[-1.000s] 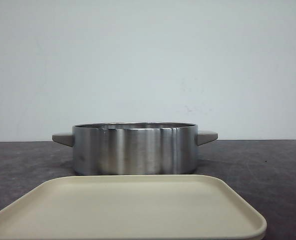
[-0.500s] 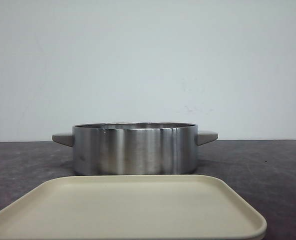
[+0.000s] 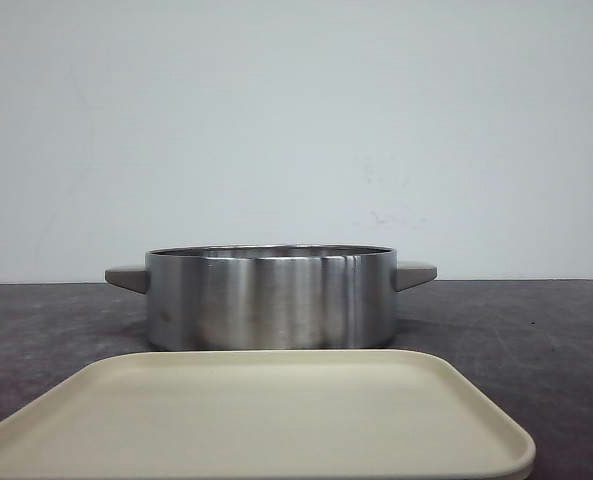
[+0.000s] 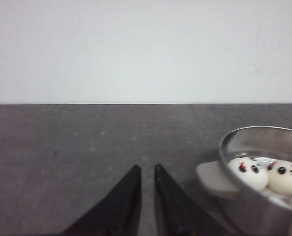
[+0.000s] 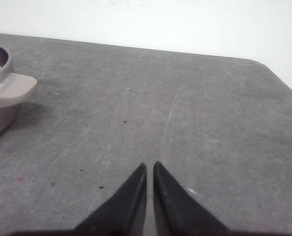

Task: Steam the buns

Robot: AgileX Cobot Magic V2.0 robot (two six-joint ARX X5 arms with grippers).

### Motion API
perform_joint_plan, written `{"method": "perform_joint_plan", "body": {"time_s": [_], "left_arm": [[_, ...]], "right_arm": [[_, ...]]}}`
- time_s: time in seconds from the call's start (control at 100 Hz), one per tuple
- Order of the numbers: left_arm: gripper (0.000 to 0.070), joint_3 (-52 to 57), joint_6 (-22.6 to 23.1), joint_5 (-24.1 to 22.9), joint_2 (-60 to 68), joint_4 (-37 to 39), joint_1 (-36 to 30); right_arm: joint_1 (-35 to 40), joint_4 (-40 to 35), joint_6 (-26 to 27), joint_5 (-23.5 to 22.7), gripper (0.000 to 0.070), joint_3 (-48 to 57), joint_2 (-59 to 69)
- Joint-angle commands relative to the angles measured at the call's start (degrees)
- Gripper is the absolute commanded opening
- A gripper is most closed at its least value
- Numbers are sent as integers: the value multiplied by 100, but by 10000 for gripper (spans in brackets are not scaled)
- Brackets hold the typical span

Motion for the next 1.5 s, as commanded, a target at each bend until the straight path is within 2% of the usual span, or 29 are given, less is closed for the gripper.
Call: {"method": "perform_joint_plan", "body": {"time_s": [0.0,0.23,0.38,0.47,0.65,0.97,1.18,1.32,1.49], "left_arm": [[0,-221,-76,26,-286,85,98],[0,-527,-142,24,-844,-341,398],[0,-577,61,15,-916,-656,404],[0,-732,20,2,-935,-586,404],[0,-1005,-354,2,-935,-514,404],[0,-1113,-350,-94,-935,-549,404],[0,-1113,-297,-289,-935,-844,404],[0,-1113,44,-323,-935,-837,404],[0,-1113,26,-310,-935,-839,404]], "right_arm": [[2,63,-42,0,17,-20,0],[2,63,-42,0,17,-20,0],[2,63,-42,0,17,-20,0],[2,63,-42,0,17,-20,0],[2,63,-42,0,17,-20,0],[2,63,-42,0,17,-20,0],[2,63,-42,0,17,-20,0],[2,63,-42,0,17,-20,0],[2,63,-42,0,17,-20,0]]}}
